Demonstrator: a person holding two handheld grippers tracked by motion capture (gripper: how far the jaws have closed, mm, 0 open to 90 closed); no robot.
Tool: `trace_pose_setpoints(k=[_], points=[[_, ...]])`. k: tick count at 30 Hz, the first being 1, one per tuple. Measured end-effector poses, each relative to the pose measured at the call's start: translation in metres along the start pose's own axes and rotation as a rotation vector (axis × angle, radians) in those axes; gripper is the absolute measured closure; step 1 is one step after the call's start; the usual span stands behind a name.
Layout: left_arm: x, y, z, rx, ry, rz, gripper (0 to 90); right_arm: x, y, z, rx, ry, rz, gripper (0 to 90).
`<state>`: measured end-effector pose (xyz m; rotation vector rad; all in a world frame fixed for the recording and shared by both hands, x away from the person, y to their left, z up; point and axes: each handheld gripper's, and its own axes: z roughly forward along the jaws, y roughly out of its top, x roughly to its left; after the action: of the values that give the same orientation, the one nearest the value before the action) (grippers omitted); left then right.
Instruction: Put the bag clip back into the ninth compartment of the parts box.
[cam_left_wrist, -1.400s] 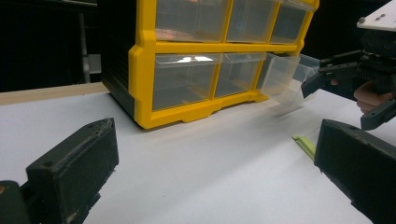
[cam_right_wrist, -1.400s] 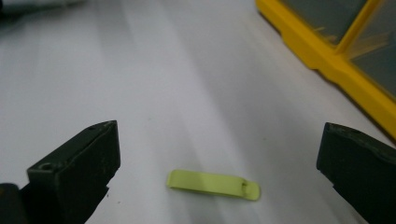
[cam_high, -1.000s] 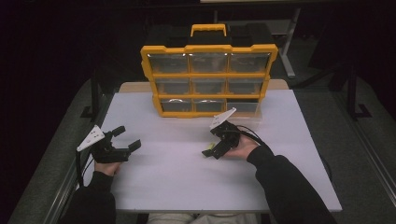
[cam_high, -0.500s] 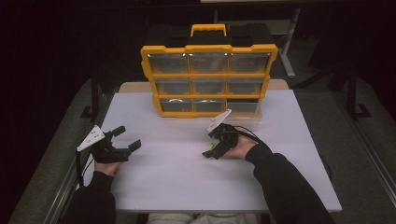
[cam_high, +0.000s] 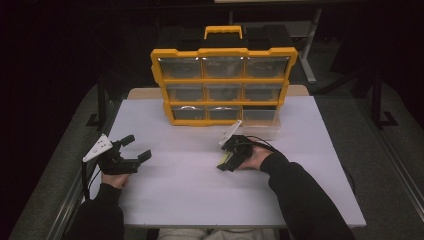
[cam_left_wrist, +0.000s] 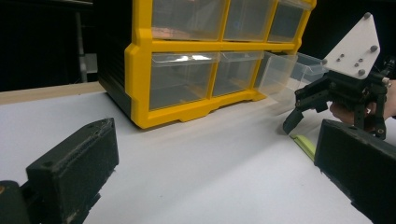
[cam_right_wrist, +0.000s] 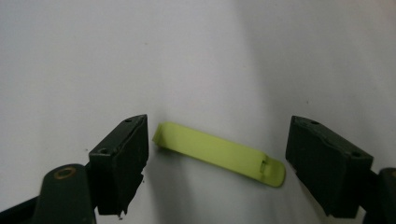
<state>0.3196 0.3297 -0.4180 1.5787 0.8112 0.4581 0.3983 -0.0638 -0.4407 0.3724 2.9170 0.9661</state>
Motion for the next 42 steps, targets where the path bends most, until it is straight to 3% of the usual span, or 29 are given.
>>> trace_pose_setpoints(k=[6,15,18,23,33,42], points=[[0.0,0.0,0.0,-0.001,-0.001,0.001,0.0,-0.004,-0.002,0.001,-0.006,-0.004,0.001,26.2],[0.0,0.0,0.0,-0.001,-0.001,0.001,0.0,-0.002,-0.002,-0.005,-0.018,-0.014,-0.044,67.3],[0.0,0.0,0.0,0.0,0.001,0.002,0.0,0.002,-0.002,-0.005,-0.008,-0.015,-0.059,76.0],[0.0,0.0,0.0,-0.002,0.003,0.004,0.0,0.006,0.0,-0.005,0.004,-0.043,-0.095,76.6],[0.0,0.0,0.0,-0.004,-0.001,0.004,0.0,0.007,0.003,-0.005,0.002,-0.01,-0.063,76.6],[0.0,0.0,0.0,-0.005,-0.001,0.004,0.0,0.008,0.007,-0.02,-0.049,-0.005,-0.023,76.6]])
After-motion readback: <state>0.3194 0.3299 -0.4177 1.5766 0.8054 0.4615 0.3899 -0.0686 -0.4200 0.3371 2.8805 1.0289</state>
